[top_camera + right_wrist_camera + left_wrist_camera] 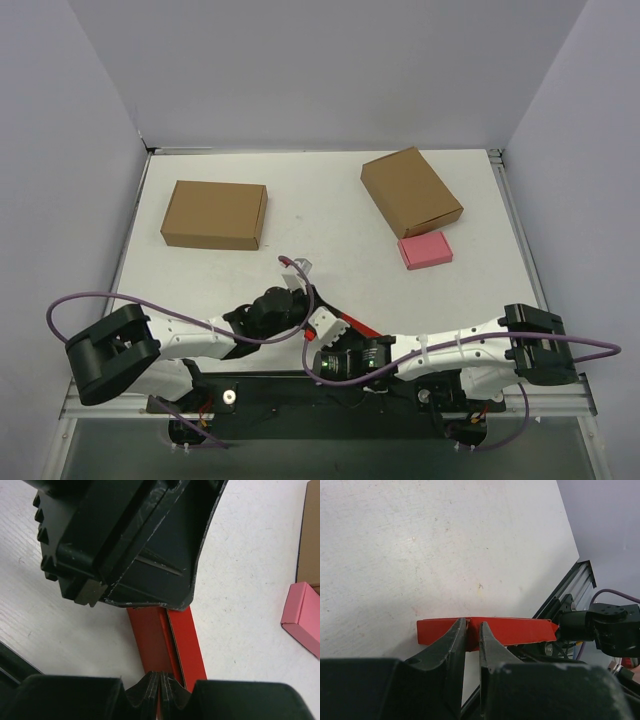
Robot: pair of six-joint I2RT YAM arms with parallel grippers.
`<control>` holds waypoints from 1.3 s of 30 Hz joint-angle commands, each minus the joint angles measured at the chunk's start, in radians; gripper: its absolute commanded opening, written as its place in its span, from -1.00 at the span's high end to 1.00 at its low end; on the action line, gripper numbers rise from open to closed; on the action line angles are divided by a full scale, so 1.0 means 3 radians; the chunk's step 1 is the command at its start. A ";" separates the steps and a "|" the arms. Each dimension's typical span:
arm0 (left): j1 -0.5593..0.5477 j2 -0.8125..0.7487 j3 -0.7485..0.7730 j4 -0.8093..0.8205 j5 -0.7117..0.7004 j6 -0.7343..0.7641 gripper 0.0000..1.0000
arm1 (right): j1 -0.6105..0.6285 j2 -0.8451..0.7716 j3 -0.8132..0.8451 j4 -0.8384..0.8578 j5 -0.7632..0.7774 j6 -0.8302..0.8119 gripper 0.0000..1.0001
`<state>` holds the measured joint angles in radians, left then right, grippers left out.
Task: Fold the paper box
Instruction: Close the paper box at the center of the board.
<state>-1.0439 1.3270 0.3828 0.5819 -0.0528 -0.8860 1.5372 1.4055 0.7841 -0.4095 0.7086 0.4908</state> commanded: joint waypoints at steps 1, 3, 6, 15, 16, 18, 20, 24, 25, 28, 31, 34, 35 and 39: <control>-0.0023 0.0158 -0.0126 -0.0365 0.0176 0.0146 0.88 | -0.0072 0.0009 0.0030 -0.0067 0.0046 0.0041 0.81; -0.0023 0.0168 -0.0110 -0.0370 0.0176 0.0166 0.92 | -0.0102 -0.0052 0.0050 -0.0087 0.0011 0.0067 0.78; -0.0023 0.0163 -0.0090 -0.0421 0.0166 0.0238 1.00 | -0.0200 -0.0154 0.0152 -0.0250 -0.0040 0.0225 0.52; -0.0059 0.0107 0.0094 -0.0677 0.0018 0.0493 1.00 | -0.0261 -0.0645 0.0464 -0.1130 -0.0234 0.1333 -0.10; -0.0064 0.0107 0.0125 -0.0722 -0.0023 0.0514 1.00 | -0.0271 -0.0691 0.0480 -0.1186 -0.0250 0.1431 -0.11; -0.0110 0.0102 0.0166 -0.0779 -0.0084 0.0575 1.00 | -0.0373 -0.0803 0.0490 -0.1380 -0.0301 0.1808 -0.11; -0.0151 0.0077 0.0227 -0.0871 -0.0217 0.0606 1.00 | -0.0526 -0.0855 0.0480 -0.1580 -0.0505 0.2055 -0.11; -0.0278 0.0010 0.0273 -0.0989 -0.0432 0.0703 1.00 | -0.0711 -0.1095 0.0342 -0.1728 -0.0751 0.2520 -0.08; -0.0289 0.0000 0.0283 -0.1019 -0.0448 0.0714 1.00 | -0.0721 -0.1156 0.0306 -0.1804 -0.0746 0.2693 -0.08; -0.0314 0.0000 0.0299 -0.1040 -0.0499 0.0749 1.00 | -0.0818 -0.1473 0.0082 -0.1831 -0.0812 0.2924 -0.08; -0.0345 0.0015 0.0319 -0.1050 -0.0519 0.0775 1.00 | -0.0885 -0.1800 -0.0164 -0.1765 -0.0899 0.3042 -0.03; -0.0386 0.0046 0.0340 -0.1055 -0.0535 0.0780 1.00 | -0.0961 -0.2117 -0.0511 -0.1571 -0.1093 0.3160 0.08; -0.0386 0.0046 0.0345 -0.1065 -0.0545 0.0785 1.00 | -0.0987 -0.2204 -0.0563 -0.1529 -0.1150 0.3160 0.10; -0.0406 0.0020 0.0340 -0.1111 -0.0555 0.0785 1.00 | -0.1059 -0.2363 -0.0762 -0.1279 -0.1288 0.3099 0.11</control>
<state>-1.1576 1.3170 0.4904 0.4019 -0.1871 -0.6914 1.2404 0.7341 0.5957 -0.8459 0.3691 1.3968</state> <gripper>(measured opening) 0.216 0.445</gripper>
